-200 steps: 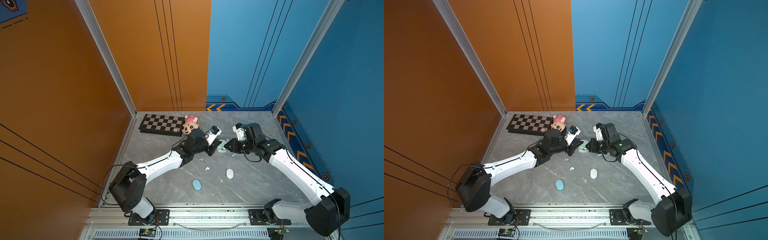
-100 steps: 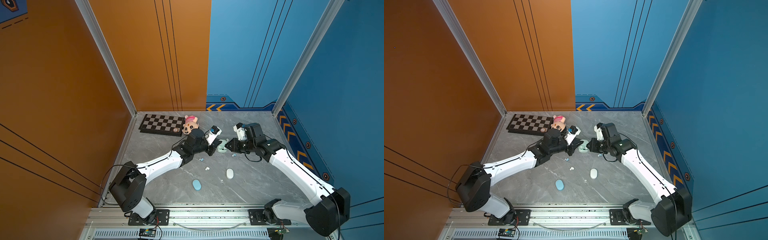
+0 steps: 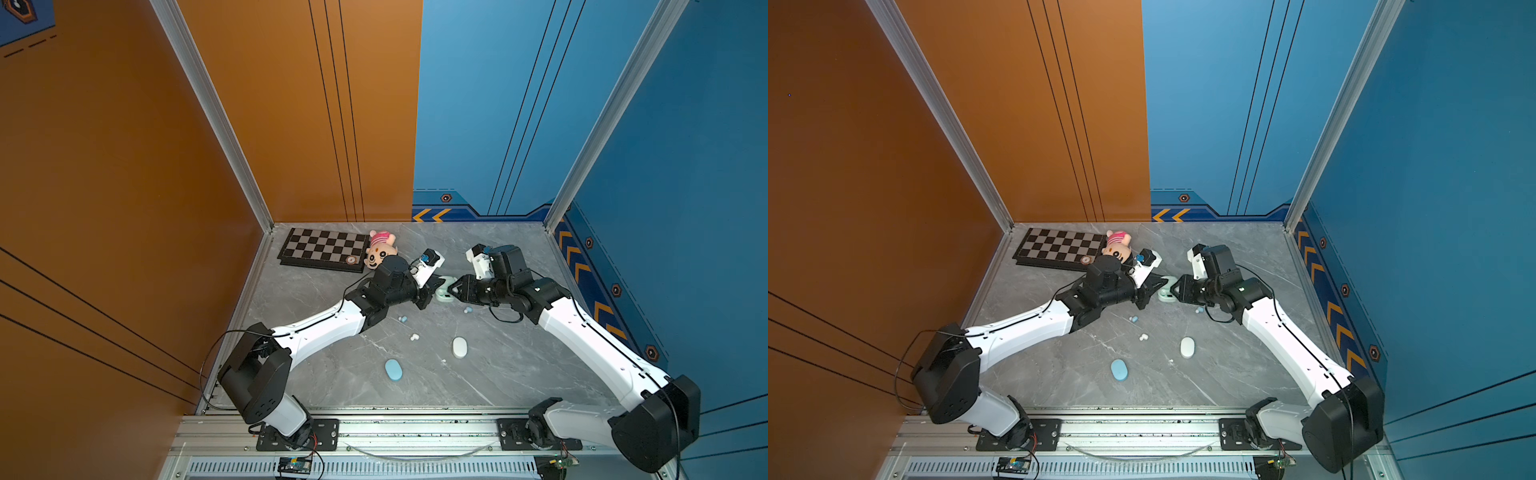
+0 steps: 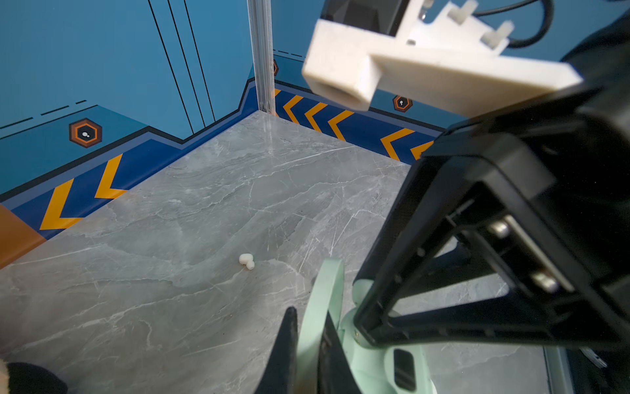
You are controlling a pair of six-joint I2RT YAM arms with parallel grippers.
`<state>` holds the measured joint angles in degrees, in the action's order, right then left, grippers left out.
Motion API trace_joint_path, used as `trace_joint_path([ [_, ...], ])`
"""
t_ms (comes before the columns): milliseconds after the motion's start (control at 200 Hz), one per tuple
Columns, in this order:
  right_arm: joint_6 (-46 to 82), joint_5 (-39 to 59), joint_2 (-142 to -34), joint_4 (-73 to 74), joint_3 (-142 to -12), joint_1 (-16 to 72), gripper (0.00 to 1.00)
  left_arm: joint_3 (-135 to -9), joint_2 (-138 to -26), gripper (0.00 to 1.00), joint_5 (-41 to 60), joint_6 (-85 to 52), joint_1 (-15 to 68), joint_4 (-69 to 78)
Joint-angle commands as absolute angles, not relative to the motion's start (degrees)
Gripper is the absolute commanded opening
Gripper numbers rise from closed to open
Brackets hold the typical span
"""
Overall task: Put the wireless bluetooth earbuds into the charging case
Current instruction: 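Carry the mint earbud with the right gripper over the case held by the left gripper, then press the mint earbud into a case slot and open the right gripper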
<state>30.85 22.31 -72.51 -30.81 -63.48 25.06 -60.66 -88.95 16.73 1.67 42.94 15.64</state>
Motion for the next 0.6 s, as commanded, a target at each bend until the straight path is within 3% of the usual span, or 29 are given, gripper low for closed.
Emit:
trace_joint_path([
  [0,30.3,22.4,-70.9,-29.4,-63.8,24.9,0.33,-61.9,-88.4,0.0,17.9,2.2,43.6,16.4],
  [596,31.0,23.0,-69.7,-28.8,-64.8,25.6,0.33,-61.2,-88.7,0.0,17.7,1.9,43.7,16.5],
])
